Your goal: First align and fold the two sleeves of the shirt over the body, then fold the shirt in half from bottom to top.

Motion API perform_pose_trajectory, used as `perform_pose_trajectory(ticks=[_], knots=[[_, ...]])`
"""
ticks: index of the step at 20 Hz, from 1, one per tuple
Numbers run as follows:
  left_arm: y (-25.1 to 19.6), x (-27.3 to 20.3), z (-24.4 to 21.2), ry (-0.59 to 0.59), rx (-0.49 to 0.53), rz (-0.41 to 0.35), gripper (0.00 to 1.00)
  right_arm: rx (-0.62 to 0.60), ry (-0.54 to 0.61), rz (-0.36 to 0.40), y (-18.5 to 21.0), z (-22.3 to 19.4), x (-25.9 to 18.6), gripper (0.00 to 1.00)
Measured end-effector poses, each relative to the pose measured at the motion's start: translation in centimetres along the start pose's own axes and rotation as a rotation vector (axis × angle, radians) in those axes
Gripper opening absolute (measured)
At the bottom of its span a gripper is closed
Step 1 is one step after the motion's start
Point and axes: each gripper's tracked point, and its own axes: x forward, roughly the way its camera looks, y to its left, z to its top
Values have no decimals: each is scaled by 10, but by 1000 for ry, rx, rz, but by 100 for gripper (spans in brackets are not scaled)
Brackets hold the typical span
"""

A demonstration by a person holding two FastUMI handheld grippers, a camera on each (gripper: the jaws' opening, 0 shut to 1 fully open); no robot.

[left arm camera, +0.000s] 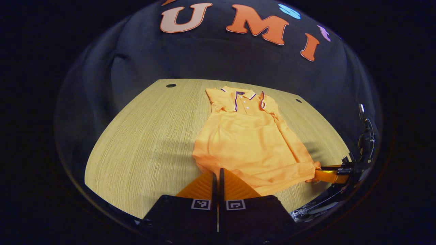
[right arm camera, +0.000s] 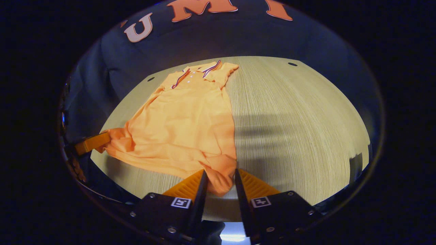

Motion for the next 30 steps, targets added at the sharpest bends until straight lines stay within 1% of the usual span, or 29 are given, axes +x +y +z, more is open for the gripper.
perform_pose_trajectory(ticks=[1,2,3,4,5,7,8,9,10,11,12,13,14,18,21,23,26,28,30], knots=[[1,-1,-1,4,2,1,2,-10,10,5,4,4,1,67],[0,2,-2,10,4,1,2,-35,2,8,5,7,2,64],[0,2,-3,14,5,1,2,-70,9,1,6,6,5,75],[0,3,-5,20,4,-1,2,-100,3,-24,1,8,5,74],[1,1,-6,21,3,-1,2,-95,-2,-43,-3,10,7,51],[3,0,-4,20,5,0,2,13,47,65,20,3,5,11],[4,-1,-5,21,2,-1,2,43,28,59,17,5,6,10],[7,-2,-6,21,-2,4,2,60,-2,67,17,17,1,1],[10,-2,-5,22,-7,8,2,55,15,108,27,14,2,1],[12,-2,-5,23,-15,13,2,29,-14,92,25,20,-1,1],[14,-1,-5,24,-20,15,2,-12,-2,101,29,18,-3,0],[15,-1,-3,23,-22,19,2,-26,-9,93,30,19,-5,1],[16,-2,-2,22,-25,20,2,-16,-11,107,35,22,-6,0],[14,-14,12,-11,-22,10,2,38,-66,118,39,48,-18,0],[7,-18,36,-53,-12,-2,2,74,-116,143,38,70,-30,0],[1,-17,55,-82,-19,-7,2,75,-136,154,36,84,-35,0],[-7,-26,81,-125,-22,-16,2,49,-166,153,28,107,-45,1],[-13,-25,99,-145,-13,-29,2,30,-187,141,23,124,-48,0],[-15,-17,115,-138,-7,-23,2,20,-201,129,19,135,-54,0]])
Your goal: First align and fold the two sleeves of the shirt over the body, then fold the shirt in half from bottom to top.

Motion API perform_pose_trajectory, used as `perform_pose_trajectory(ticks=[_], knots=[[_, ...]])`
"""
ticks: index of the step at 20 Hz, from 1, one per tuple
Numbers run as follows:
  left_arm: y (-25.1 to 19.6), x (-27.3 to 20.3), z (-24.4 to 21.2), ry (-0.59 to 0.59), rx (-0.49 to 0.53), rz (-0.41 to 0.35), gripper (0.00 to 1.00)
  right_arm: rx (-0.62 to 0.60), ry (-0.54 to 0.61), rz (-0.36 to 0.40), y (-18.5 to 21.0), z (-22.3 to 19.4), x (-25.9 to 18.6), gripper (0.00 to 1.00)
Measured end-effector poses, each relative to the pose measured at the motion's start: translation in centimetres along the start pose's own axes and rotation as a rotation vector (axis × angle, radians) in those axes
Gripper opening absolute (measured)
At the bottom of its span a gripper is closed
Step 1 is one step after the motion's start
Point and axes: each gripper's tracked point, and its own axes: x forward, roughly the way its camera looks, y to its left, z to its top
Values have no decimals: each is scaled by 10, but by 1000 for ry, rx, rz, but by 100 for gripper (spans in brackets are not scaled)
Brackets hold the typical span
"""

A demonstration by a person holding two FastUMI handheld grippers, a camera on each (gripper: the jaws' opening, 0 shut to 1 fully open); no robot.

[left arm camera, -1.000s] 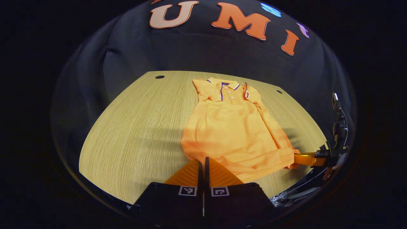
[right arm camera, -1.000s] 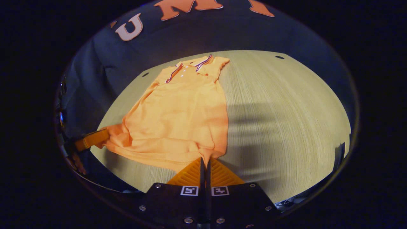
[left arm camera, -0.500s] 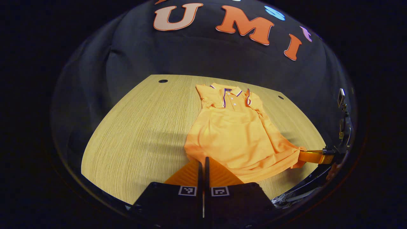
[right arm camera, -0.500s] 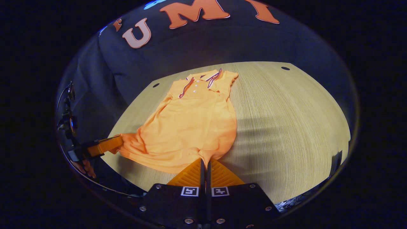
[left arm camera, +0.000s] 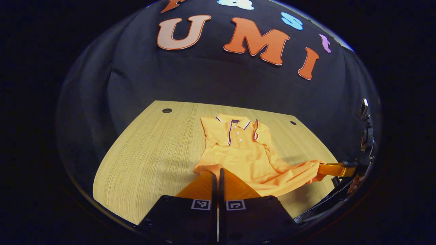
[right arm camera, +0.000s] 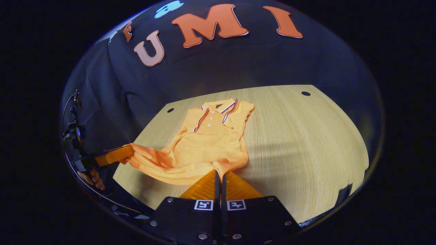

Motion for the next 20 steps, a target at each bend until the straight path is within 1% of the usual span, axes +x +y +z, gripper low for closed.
perform_pose_trajectory(ticks=[2,4,5,7,9,10,13,16,20], knots=[[-8,12,15,-2,-9,-28,2,0,-20,-4,-2,20,7,0],[-8,25,26,15,8,-35,2,2,-24,-26,-4,37,25,0],[-7,38,43,13,13,-45,2,15,-19,-38,-6,42,32,0],[-9,53,66,-4,26,-63,2,30,-27,-34,-5,59,44,1],[-9,70,79,12,39,-77,2,28,-32,-56,-9,76,58,0],[-9,74,77,5,45,-88,2,32,-35,-65,-10,85,65,0],[-9,104,98,0,69,-106,2,26,-34,-85,-9,105,88,0],[-14,128,117,-4,79,-141,2,11,-29,-109,-12,122,108,0],[-4,170,140,0,91,-136,2,-5,-23,-144,-20,148,141,0]])
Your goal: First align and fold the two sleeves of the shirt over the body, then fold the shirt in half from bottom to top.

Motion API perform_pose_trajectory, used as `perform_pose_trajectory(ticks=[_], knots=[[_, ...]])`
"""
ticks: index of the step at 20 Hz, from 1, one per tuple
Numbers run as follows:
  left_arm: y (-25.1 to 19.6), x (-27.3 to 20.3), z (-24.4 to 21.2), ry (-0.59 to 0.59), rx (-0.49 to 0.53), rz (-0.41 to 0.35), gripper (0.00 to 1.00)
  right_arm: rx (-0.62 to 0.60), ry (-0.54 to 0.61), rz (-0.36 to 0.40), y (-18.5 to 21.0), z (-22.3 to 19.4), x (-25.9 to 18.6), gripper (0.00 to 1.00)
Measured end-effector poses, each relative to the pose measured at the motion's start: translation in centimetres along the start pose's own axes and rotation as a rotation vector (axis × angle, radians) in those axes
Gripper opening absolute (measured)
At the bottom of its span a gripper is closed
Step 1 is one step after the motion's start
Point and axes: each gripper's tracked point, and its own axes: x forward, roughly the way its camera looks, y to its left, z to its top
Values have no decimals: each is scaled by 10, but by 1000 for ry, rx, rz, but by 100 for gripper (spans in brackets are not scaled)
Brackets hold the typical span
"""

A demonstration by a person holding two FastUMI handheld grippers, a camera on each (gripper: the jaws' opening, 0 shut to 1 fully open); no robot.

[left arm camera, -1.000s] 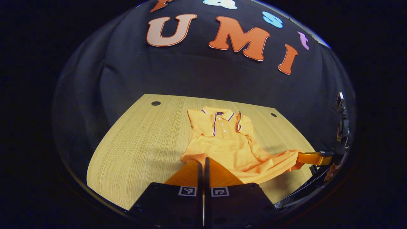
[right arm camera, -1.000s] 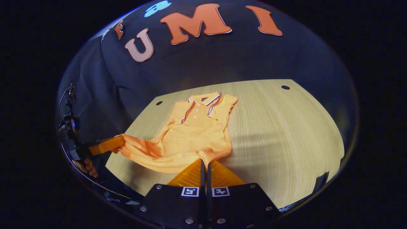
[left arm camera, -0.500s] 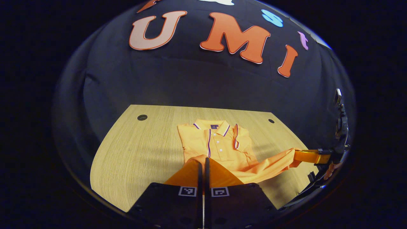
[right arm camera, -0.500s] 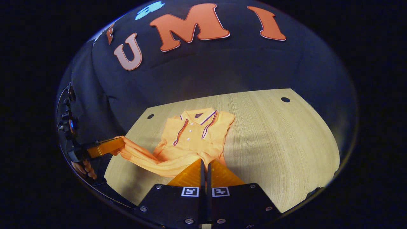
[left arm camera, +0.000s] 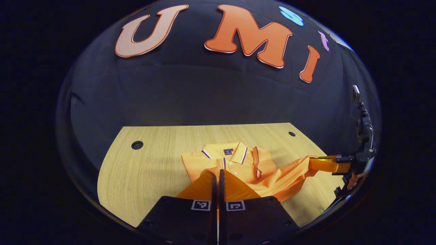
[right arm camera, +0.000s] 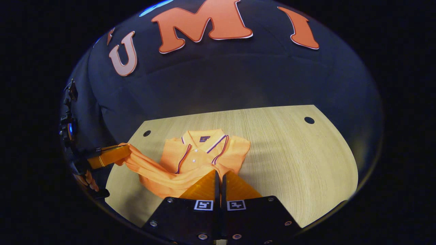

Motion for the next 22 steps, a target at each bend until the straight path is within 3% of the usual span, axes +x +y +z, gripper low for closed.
perform_pose_trajectory(ticks=[9,18,22], knots=[[42,88,15,28,22,52,2,36,55,-43,-16,19,76,0],[78,157,-1,80,29,79,2,60,116,-97,-46,25,152,1],[88,176,-3,92,37,97,2,100,136,-105,-54,34,161,1]])
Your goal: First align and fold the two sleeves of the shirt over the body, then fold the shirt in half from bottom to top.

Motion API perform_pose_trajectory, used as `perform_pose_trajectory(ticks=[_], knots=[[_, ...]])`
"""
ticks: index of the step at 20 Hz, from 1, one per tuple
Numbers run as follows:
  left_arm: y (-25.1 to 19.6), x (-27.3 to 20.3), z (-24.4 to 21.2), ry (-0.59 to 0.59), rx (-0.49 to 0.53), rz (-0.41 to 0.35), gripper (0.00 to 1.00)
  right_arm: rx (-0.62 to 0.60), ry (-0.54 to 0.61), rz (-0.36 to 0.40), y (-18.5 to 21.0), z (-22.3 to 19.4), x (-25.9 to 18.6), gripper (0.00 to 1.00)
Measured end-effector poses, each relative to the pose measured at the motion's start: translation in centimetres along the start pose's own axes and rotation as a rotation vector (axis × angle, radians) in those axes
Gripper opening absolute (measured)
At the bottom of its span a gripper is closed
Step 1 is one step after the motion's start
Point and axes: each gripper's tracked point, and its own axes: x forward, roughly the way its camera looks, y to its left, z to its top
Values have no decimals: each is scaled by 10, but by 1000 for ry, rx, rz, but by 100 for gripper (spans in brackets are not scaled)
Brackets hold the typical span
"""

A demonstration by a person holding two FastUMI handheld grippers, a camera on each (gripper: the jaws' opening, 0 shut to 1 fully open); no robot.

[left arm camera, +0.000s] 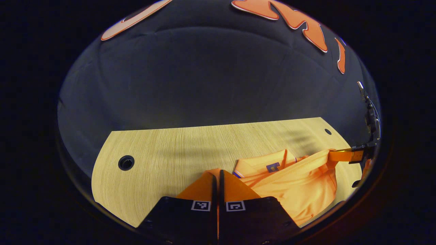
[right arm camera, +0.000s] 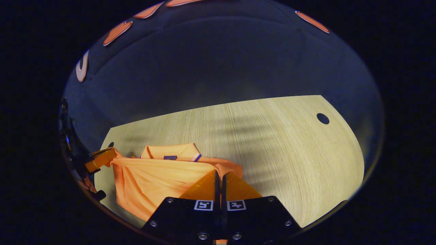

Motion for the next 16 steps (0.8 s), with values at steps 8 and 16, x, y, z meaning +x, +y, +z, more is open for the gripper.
perform_pose_trajectory(ticks=[8,16], knots=[[1,-5,-14,58,-42,4,57,20,-12,5,-10,12,-9,20],[-5,-68,-8,2,-75,65,97,-84,-98,20,-4,12,-66,91]])
